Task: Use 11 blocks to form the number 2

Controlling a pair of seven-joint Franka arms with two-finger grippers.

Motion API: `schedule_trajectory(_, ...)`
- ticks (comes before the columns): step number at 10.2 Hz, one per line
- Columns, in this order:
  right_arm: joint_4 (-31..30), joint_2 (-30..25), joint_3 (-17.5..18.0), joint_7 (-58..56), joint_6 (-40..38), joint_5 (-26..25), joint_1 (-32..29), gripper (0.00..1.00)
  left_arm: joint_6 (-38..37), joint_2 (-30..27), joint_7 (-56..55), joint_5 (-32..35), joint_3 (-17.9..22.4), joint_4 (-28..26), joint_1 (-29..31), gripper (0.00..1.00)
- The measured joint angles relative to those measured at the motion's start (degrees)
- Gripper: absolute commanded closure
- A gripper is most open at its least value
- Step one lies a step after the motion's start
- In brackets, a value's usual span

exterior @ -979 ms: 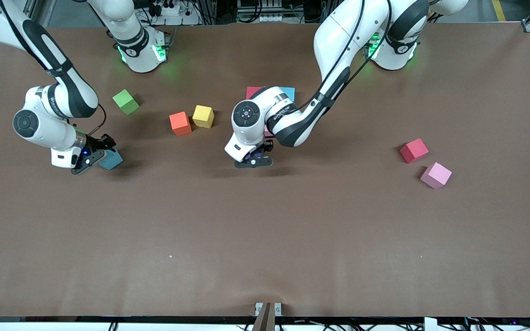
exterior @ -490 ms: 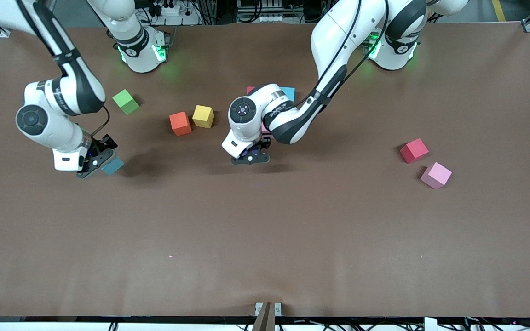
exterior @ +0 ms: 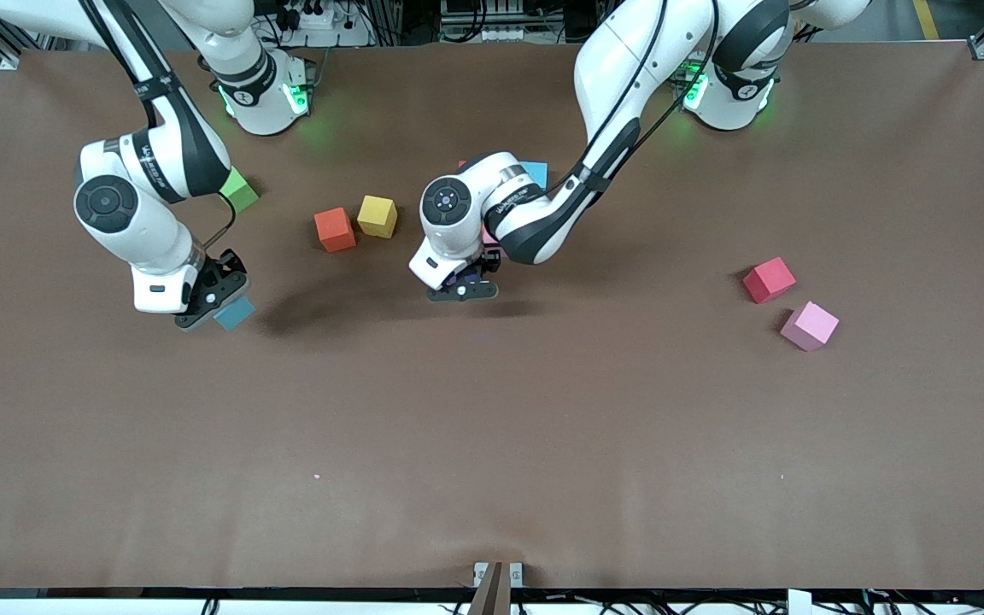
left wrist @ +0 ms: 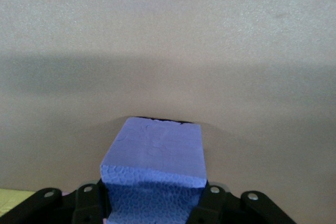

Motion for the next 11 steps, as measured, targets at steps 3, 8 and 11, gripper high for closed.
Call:
schedule_trajectory(3,1.2,0.2,-0.7,2.1,-0.1,0.1,3.1,0.68,-0.2,0.0,0.0,0.0,0.0,0.0,-0.2,0.86)
schedule_trajectory(8,2.0,2.5,-1.2,3.5,-0.2,0.5,3.3,0.69,-0.9,0.0,0.0,0.0,0.0,0.0,-0.4,0.86)
schedule_trajectory(11,2.0,2.6,-1.2,3.6,-0.9,1.2,3.4,0.69,-1.2,0.0,0.0,-0.2,0.0,0.0,-0.4,0.86)
